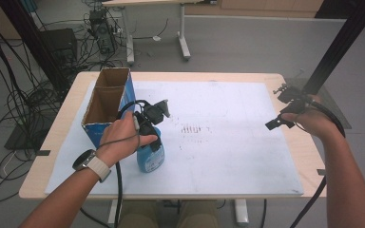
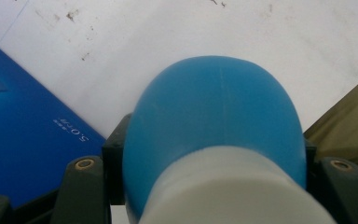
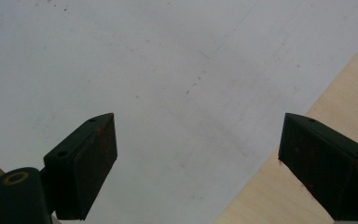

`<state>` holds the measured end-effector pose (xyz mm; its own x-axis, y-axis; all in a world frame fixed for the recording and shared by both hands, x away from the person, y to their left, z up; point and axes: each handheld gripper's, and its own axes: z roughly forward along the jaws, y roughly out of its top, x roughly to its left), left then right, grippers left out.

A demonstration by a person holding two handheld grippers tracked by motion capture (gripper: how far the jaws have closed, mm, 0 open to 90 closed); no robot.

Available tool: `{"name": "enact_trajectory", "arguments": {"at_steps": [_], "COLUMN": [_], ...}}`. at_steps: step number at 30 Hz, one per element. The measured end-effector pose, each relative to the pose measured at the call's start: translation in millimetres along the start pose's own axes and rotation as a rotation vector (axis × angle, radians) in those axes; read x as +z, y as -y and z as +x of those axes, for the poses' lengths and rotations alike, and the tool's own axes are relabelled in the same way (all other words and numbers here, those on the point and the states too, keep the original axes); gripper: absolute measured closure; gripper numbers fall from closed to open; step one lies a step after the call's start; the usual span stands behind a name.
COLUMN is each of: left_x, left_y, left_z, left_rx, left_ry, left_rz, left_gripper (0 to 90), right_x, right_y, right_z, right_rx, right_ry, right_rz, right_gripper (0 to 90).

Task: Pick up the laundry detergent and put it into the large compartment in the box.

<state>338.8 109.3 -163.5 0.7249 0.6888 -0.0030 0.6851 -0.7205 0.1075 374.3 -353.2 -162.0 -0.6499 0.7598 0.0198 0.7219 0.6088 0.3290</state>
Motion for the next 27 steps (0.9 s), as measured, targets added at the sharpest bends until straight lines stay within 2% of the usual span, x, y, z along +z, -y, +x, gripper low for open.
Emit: {"name": "enact_trajectory", "arguments": {"at_steps": [27], "left_x": [0.8], "left_y": [4.0], "left_z": [3.2], "left_rx": [-0.001], "left_ry": [0.012], "left_rz": [-0.015], "left_gripper": [39.3], "right_x": [-0.5], "right_y": [0.3], "right_z": [-0.9], "right_rx": [0.002], "right_ry": [0.002], "right_rz": [0.007], "right_gripper": [11.6]}}
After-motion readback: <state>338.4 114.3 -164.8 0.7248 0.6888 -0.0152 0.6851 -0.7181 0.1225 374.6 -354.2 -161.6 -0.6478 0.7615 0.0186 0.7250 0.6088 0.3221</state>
